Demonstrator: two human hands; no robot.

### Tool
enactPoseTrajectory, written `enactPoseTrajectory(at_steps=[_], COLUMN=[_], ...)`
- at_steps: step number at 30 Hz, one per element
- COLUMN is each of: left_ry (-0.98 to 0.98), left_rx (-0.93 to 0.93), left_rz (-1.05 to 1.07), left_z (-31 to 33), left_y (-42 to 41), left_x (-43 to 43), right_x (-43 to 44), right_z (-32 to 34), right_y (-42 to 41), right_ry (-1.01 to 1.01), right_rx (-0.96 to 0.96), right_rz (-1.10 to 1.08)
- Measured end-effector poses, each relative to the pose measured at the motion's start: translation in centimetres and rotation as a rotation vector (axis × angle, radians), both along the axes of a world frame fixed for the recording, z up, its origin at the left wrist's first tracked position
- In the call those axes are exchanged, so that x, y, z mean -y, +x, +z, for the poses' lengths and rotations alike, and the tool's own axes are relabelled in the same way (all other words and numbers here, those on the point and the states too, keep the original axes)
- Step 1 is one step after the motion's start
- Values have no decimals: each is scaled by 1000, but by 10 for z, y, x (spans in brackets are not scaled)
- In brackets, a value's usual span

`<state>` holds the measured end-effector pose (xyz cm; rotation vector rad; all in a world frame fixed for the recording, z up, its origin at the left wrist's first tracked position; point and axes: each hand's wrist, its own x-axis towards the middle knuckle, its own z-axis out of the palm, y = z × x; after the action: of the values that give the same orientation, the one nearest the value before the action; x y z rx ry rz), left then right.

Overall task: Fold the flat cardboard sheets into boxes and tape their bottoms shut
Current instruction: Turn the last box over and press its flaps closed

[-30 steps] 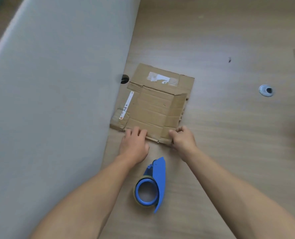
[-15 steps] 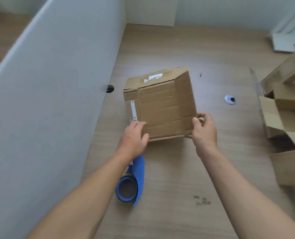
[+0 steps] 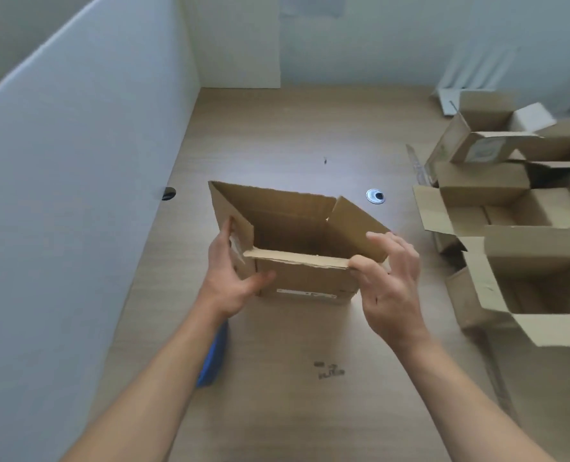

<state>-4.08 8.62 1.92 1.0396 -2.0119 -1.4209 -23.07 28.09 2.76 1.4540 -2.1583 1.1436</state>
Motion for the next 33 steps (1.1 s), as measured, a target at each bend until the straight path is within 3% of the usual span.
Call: enactPoseTrajectory(at_steps=[6,11,18,23,26,33], left_ry=[5,15,-167,-268,-175,-94], left_rx=[-119,-111,-135,-11,-43,-45], left_rz=[49,-78,-3,-86,-53,67], left_z=[-2,-10,-4,-2,3,9], left_y=[-2,-4,-3,-3,-7,-10], left_x=[-44,-56,-65,-59,-62,-68], right_x=[-30,-39,-46,-43,-41,-40], right_z=[-2,15,29,16,11,12], right_y=[-1,-3,-19,-38,-40,-48], right_ry=[-30,-101,-109,108,159,181], right_rx=[132,336,810,704,826,802], right_rz=[112,211,4,152,218,68])
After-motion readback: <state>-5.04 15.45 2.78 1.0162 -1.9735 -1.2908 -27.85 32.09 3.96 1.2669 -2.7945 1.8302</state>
